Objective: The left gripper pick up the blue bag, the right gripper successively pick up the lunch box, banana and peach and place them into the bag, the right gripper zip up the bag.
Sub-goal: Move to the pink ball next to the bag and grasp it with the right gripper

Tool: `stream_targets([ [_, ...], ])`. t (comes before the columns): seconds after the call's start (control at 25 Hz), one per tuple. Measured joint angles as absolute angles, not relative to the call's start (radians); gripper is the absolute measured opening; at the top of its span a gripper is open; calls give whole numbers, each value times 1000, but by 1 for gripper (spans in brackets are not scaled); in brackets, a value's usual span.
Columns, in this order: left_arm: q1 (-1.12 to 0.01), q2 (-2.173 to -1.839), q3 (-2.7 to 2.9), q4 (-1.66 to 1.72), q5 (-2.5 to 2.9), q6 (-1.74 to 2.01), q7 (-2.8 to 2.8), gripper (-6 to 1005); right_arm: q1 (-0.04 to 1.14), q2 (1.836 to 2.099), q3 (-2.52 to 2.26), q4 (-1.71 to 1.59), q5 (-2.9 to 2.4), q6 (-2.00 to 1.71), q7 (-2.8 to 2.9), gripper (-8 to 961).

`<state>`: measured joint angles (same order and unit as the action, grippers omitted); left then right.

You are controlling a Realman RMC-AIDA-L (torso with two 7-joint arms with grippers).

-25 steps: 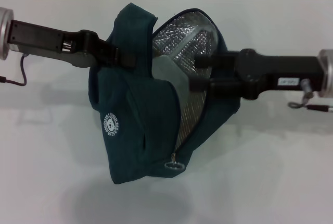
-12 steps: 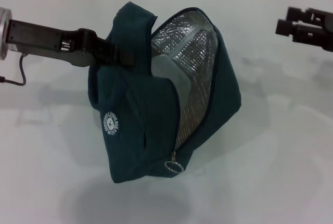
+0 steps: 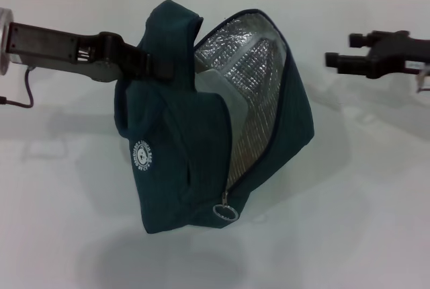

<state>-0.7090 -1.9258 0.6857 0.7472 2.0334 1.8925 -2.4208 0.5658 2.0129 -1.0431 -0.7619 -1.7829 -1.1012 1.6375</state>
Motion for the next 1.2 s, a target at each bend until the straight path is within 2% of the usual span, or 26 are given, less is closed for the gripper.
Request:
stream_targets([
  [0.64,-685,-1912,686,756,2008,1876,-2404,34,686,2026,-1307,-657,-1768,-944,1647,724],
  [1.2,-689,-1904,686,756,2008,1876,-2396,33,724,2028,-1507,-638,-1701,-803,1644,725],
])
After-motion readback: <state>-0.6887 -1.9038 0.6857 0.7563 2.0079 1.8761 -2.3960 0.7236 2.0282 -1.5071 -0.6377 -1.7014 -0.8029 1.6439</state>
